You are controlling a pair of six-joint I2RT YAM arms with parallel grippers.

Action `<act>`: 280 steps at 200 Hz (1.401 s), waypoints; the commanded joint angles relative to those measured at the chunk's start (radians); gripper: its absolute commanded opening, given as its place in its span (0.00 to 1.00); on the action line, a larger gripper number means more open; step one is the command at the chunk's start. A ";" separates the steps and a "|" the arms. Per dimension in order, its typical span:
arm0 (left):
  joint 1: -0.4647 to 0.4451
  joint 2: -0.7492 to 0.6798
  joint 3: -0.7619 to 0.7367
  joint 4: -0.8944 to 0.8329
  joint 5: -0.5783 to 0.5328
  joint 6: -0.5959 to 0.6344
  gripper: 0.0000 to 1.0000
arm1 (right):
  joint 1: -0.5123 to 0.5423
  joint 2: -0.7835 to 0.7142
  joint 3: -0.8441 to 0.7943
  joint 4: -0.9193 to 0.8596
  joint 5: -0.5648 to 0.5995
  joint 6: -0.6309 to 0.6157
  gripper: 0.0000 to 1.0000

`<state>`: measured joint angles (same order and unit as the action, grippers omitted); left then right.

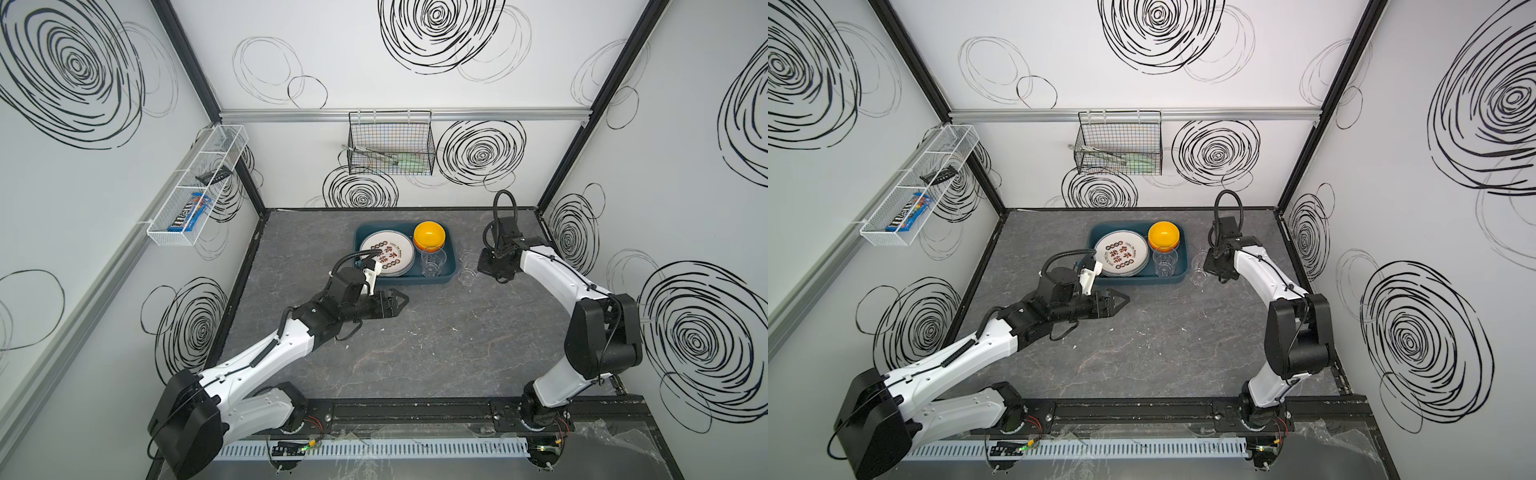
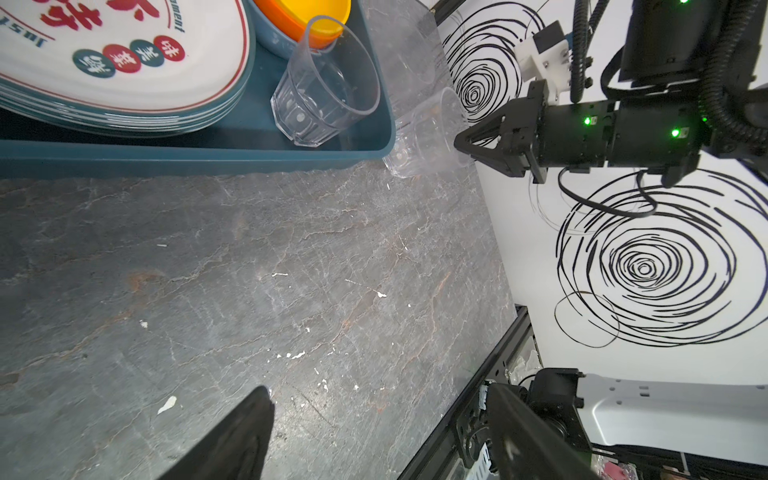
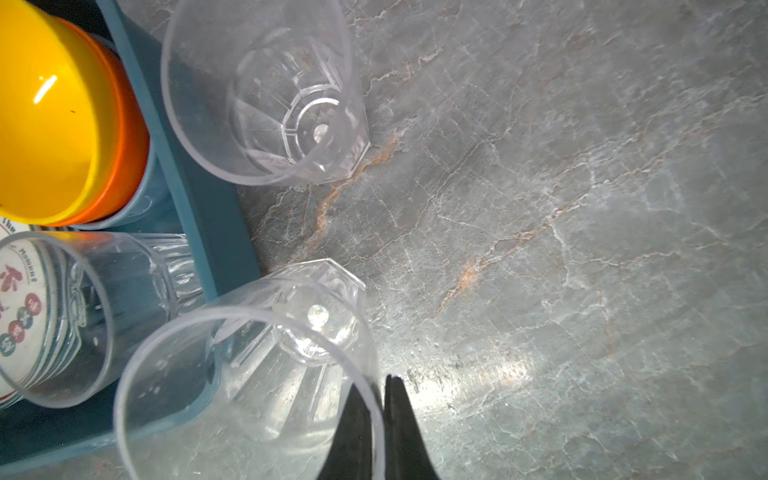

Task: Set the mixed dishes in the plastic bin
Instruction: 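Lift the clear cup with the right gripper and carry it over the bin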

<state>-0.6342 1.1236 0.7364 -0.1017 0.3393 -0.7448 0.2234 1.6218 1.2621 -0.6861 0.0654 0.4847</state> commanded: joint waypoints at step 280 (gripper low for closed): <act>0.240 -0.132 -0.049 0.008 0.109 -0.005 0.87 | 0.192 0.173 0.453 -0.141 0.004 -0.054 0.00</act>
<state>-0.4034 1.0111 0.6971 -0.1146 0.4316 -0.7490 0.4049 1.7786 1.6760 -0.8093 0.0765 0.4320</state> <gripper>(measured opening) 0.869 0.074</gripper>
